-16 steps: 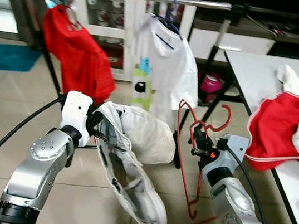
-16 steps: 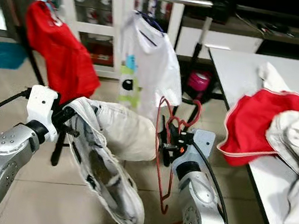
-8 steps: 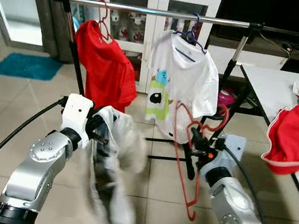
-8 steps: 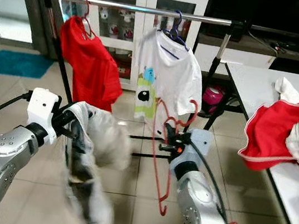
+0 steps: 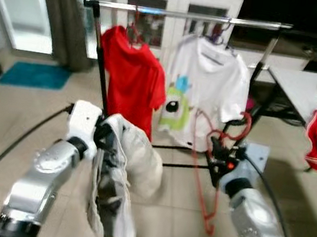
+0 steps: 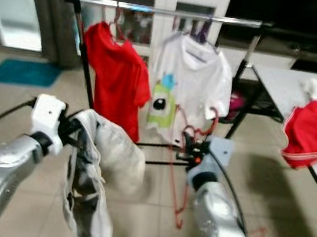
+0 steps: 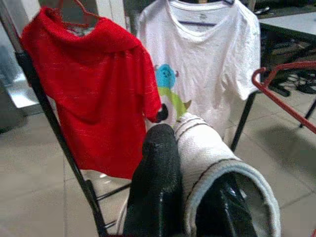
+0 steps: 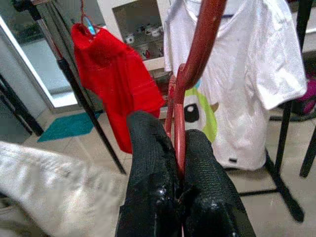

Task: Hang hanger

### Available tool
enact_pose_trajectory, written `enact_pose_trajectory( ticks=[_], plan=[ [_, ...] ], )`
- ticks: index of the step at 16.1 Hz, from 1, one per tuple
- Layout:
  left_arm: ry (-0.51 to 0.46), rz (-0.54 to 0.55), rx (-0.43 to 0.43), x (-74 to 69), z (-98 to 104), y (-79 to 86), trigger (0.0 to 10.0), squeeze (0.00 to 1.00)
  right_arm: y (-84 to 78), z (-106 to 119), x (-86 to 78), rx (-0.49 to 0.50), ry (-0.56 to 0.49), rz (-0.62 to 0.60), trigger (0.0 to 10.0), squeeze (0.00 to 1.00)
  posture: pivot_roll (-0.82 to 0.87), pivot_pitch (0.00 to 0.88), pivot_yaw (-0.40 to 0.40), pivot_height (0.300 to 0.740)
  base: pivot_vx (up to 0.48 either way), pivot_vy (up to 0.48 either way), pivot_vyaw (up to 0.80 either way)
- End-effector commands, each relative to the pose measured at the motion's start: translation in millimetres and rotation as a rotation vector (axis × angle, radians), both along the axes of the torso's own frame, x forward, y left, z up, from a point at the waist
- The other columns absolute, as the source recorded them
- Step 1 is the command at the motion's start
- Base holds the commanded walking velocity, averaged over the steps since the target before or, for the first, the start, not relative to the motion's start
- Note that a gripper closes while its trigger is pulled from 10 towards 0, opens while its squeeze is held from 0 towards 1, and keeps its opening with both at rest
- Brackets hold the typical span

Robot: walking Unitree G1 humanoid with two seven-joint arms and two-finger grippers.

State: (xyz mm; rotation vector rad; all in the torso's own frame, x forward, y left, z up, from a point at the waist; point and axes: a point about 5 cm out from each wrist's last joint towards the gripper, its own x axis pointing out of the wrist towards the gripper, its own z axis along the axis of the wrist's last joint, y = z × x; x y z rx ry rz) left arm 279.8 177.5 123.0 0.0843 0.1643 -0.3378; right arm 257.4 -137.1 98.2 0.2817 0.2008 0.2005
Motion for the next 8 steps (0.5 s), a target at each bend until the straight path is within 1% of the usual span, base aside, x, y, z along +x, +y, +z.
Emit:
enact_pose_trajectory(
  ticks=[1,8],
  plan=[
    [-0.044,-0.033,-0.018,1.9,10.5,-7.8,10.0,0.0,-5.4,3.7,1.5,-0.011,-0.009,-0.011,10.0,0.0,-0.12,0.0,0.021,0.74,0.0,0.0,-0.8],
    [-0.03,-0.054,-0.021,1.4,7.9,-12.5,10.0,0.0,-10.9,4.2,-1.9,-0.019,-0.005,-0.042,10.0,0.0,-0.12,0.0,0.016,0.74,0.0,0.0,-0.8]
  ],
)
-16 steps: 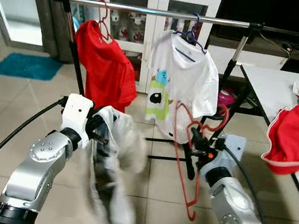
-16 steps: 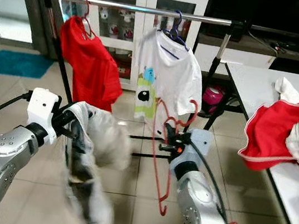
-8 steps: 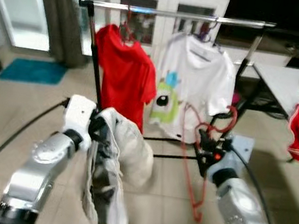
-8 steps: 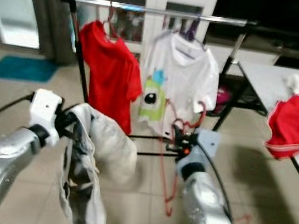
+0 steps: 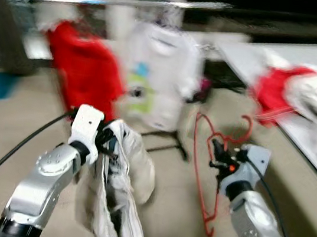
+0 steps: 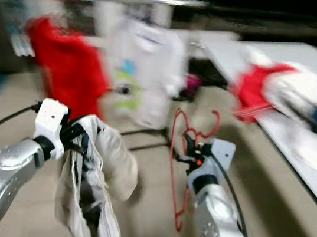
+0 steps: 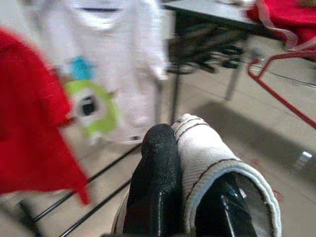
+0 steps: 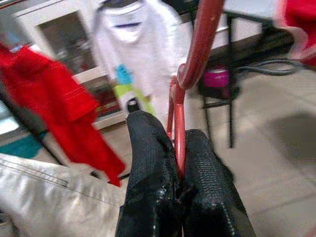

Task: Hang hanger

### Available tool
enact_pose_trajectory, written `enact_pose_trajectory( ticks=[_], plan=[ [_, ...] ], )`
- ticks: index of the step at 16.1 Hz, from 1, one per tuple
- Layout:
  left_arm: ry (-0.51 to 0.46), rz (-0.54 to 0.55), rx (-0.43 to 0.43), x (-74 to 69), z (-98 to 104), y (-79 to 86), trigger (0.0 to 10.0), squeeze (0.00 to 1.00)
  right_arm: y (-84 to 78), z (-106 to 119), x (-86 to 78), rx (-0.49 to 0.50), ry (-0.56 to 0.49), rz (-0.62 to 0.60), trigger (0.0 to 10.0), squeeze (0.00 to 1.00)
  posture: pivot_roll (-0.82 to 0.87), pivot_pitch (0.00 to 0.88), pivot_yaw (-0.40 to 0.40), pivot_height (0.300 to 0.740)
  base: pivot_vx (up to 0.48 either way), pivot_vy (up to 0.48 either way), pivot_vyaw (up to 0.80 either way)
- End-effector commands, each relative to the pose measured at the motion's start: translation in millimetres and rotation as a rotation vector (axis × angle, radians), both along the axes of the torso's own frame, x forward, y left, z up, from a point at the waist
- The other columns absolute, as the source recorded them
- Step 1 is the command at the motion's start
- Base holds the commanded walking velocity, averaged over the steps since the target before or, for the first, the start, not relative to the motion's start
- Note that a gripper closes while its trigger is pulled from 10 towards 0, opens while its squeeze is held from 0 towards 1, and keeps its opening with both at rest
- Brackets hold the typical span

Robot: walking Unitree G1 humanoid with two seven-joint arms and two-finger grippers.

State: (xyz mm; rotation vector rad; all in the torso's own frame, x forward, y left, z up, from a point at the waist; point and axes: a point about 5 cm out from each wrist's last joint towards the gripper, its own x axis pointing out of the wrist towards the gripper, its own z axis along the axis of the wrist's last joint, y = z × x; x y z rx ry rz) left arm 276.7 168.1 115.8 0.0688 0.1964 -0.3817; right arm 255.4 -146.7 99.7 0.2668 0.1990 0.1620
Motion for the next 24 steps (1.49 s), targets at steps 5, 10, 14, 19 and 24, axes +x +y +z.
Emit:
enact_pose_trajectory(
  ticks=[5,10,14,19,24],
  plan=[
    [-0.05,-0.008,-0.022,1.1,12,-6.4,10.0,0.0,-13.2,5,-7.5,-0.031,-0.007,-0.075,10.0,0.0,-0.13,0.0,0.011,0.74,0.0,0.0,-0.32],
    [-0.064,-0.008,-0.025,5.3,14,-7.7,10.0,0.0,-16.8,4,-11.0,-0.047,0.018,-0.094,10.0,0.0,-0.14,0.0,0.017,0.74,0.0,0.0,-0.64],
    [-0.064,-0.004,-0.023,5.6,14,-8.9,10.0,0.0,-16.0,3,-10.6,-0.05,0.023,-0.093,10.0,0.0,-0.14,0.0,0.019,0.74,0.0,0.0,-0.8],
    [-0.068,0.006,-0.017,3.6,14,-5.1,10.0,0.0,-14.3,2,-9.2,-0.048,0.036,-0.096,10.0,0.0,-0.13,0.0,0.015,0.74,0.0,0.0,-0.8],
    [-0.08,-0.02,-0.005,5.0,15,-10.4,10.0,0.0,-16.6,2,-11.1,-0.055,0.041,-0.108,10.0,0.0,-0.14,0.0,0.024,0.74,0.0,-0.168,-0.8]
  ],
)
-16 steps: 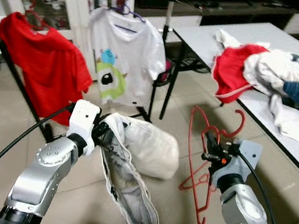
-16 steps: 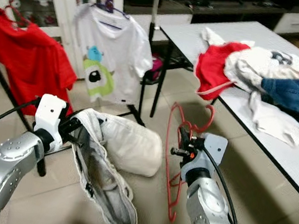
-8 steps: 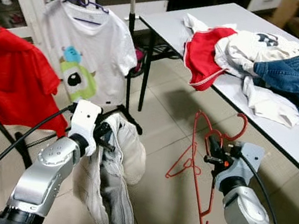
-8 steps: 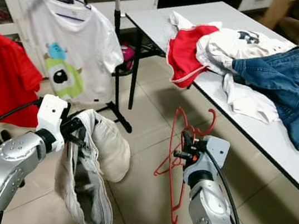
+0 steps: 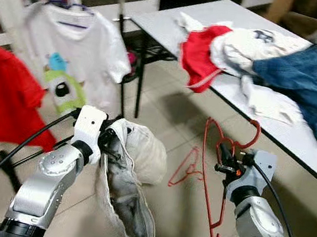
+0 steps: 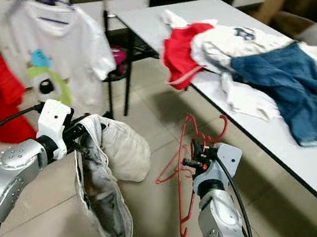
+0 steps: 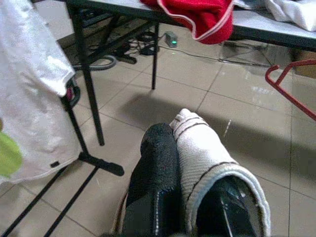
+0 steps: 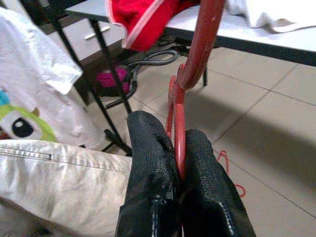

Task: Hang hanger

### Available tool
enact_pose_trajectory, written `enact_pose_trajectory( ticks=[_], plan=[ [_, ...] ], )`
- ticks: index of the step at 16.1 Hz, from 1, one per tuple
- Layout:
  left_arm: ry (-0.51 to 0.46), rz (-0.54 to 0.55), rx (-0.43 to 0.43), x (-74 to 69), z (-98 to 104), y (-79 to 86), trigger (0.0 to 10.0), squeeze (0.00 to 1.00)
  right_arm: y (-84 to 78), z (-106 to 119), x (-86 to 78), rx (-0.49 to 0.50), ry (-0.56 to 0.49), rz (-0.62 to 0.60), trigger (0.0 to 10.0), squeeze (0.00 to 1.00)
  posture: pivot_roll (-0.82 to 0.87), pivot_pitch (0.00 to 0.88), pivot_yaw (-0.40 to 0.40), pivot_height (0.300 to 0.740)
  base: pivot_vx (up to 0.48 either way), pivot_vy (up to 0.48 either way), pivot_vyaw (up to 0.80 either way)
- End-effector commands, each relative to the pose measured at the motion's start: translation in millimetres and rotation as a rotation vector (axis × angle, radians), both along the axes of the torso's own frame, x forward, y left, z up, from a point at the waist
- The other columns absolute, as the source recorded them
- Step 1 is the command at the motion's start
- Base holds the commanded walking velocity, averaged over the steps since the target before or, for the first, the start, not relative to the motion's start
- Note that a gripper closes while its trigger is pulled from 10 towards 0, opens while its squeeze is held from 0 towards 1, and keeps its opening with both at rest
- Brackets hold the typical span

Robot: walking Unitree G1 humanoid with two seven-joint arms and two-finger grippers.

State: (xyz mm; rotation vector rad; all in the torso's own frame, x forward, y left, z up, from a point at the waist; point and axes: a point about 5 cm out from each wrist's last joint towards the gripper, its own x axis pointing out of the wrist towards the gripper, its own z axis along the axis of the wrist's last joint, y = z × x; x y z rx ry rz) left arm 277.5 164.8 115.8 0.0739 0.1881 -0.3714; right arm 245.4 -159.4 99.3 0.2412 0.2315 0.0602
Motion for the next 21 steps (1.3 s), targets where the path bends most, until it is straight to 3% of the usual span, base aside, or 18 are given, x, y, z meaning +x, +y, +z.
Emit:
enact_pose_trajectory(
  ticks=[1,14,19,21],
  plan=[
    [-0.071,-0.029,-0.009,4.2,14.8,-7.0,10.0,0.0,-3.9,2.8,-1.1,-0.017,-0.002,-0.015,10.0,0.0,-0.14,0.0,0.024,0.74,0.0,0.0,-0.8],
    [-0.074,-0.029,-0.008,6.8,14.0,-9.1,10.0,0.0,-5.0,3.8,-2.6,-0.032,0.002,-0.025,10.0,0.0,-0.15,0.0,0.028,0.74,0.0,0.0,-0.8],
    [-0.071,-0.042,-0.006,7.2,13.0,-11.9,10.0,0.0,-5.6,3.9,-4.2,-0.036,0.004,-0.031,10.0,0.0,-0.16,0.0,0.036,0.74,0.0,-0.284,-0.8],
    [-0.072,-0.042,-0.006,7.4,13.1,-11.9,10.0,0.0,-5.5,4.1,-4.5,-0.038,0.002,-0.03,10.0,0.0,-0.16,0.0,0.037,0.74,0.0,-0.283,0.0]
  ],
)
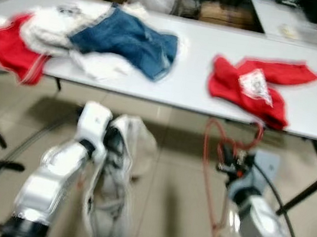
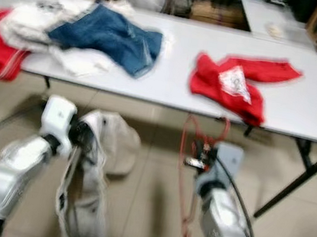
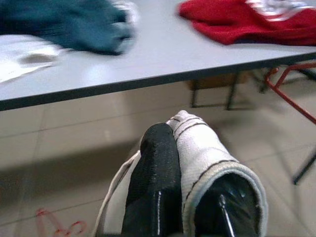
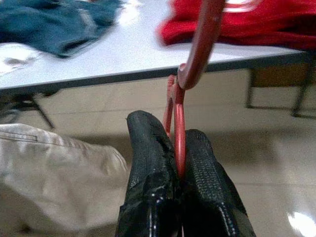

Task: Hang hanger

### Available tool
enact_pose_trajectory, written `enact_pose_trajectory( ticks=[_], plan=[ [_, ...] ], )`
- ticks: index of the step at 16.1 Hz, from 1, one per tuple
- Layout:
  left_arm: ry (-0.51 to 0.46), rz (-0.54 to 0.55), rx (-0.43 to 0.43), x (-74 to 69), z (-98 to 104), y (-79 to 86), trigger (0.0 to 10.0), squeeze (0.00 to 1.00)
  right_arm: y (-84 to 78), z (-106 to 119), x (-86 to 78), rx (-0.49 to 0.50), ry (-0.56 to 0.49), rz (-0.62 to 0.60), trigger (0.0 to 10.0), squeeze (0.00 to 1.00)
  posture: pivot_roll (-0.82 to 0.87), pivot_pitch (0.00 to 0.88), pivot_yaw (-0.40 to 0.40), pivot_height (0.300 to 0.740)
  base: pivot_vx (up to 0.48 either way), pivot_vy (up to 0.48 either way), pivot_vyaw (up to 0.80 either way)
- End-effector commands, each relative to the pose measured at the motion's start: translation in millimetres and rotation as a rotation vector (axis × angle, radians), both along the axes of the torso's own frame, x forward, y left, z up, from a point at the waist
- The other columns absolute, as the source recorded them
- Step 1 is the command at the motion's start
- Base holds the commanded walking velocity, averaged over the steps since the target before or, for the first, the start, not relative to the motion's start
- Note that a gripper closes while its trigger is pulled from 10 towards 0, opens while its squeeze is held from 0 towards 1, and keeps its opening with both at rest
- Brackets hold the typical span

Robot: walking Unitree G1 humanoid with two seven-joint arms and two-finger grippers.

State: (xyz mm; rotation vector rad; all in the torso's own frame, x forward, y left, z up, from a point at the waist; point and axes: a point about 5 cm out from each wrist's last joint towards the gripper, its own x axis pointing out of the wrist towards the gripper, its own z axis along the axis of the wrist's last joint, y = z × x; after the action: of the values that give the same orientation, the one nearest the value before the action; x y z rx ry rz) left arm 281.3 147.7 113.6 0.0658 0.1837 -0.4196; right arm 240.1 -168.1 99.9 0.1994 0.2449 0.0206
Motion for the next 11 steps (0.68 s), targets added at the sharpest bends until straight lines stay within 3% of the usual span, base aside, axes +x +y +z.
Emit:
enact_pose_trajectory(
  ticks=[1,7,11],
  plan=[
    [-0.072,0.005,0.004,4.1,15.4,4.7,10.0,0.0,2.7,3.5,0.9,0.006,-0.014,0.003,10.0,0.0,-0.17,0.0,0.037,0.74,0.0,-0.277,0.0],
    [-0.062,0.009,-0.016,5.4,15.0,4.7,10.0,0.0,2.0,3.4,1.5,-0.012,-0.005,0.007,10.0,0.0,-0.17,0.0,0.039,0.74,0.0,-0.044,0.0],
    [-0.081,0.012,-0.04,7.5,19.4,4.8,10.0,0.0,2.3,4.7,1.3,-0.029,-0.007,0.027,10.0,0.0,-0.17,0.0,0.042,0.74,0.0,0.0,-0.8]
  ],
)
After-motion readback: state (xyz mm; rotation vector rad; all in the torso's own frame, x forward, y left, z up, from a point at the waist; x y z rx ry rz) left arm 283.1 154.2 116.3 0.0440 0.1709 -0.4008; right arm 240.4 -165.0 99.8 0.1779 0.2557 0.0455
